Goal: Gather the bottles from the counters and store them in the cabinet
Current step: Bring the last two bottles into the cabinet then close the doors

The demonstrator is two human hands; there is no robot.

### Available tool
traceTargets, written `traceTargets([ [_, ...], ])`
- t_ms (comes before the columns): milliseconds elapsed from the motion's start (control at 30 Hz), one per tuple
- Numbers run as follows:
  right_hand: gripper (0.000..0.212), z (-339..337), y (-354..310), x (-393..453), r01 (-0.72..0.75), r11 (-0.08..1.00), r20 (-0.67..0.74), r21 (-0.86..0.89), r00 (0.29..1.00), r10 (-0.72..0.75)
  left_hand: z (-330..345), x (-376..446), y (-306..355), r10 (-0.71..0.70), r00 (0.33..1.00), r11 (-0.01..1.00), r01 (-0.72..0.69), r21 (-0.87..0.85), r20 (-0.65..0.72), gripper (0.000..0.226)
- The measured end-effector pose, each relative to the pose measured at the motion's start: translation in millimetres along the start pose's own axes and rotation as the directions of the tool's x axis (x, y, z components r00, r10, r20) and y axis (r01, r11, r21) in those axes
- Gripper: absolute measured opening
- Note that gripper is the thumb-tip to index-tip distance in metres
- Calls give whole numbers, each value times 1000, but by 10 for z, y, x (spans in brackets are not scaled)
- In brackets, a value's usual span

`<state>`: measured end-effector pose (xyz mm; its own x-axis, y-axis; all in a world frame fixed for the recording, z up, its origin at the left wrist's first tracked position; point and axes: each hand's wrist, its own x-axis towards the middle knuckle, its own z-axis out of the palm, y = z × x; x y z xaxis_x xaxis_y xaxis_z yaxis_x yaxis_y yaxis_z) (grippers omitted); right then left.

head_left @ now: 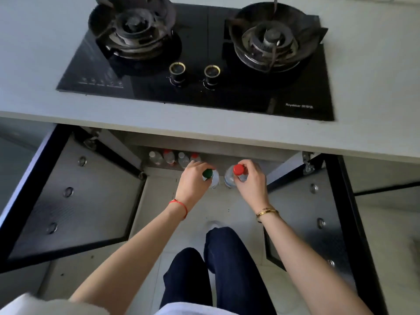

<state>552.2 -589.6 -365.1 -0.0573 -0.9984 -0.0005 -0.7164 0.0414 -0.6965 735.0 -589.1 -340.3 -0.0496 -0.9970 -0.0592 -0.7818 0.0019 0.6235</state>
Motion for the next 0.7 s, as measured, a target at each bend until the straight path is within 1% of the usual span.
traceTargets([
  [133, 25, 560, 519, 292, -11, 1000, -44, -12, 999, 11, 604, 428, -419, 16, 1000, 999, -17, 27, 27, 32],
  [267, 23, 1201, 1086, 539, 12, 1000, -40, -23, 999, -13, 1251, 775, -907, 43, 998, 998, -45, 43, 43, 33],
  [400, 24, 1764, 1600, 767, 8, 999, -37, -42, 999, -9, 1829, 1086, -1384, 51, 998, 998, -52, 41, 30, 36],
  [567, 25, 2285, 2064, 971, 7, 1000, -102, -22, 995, -9, 2402, 1392, -1815, 84, 996, 996, -84, 33, 4, 32],
  [700, 29, 2570, 2300, 1142, -28, 999, -96, 20, 995, 30, 2741, 1605, -2064, 50, 999, 999, -50, 13, 8, 37],
])
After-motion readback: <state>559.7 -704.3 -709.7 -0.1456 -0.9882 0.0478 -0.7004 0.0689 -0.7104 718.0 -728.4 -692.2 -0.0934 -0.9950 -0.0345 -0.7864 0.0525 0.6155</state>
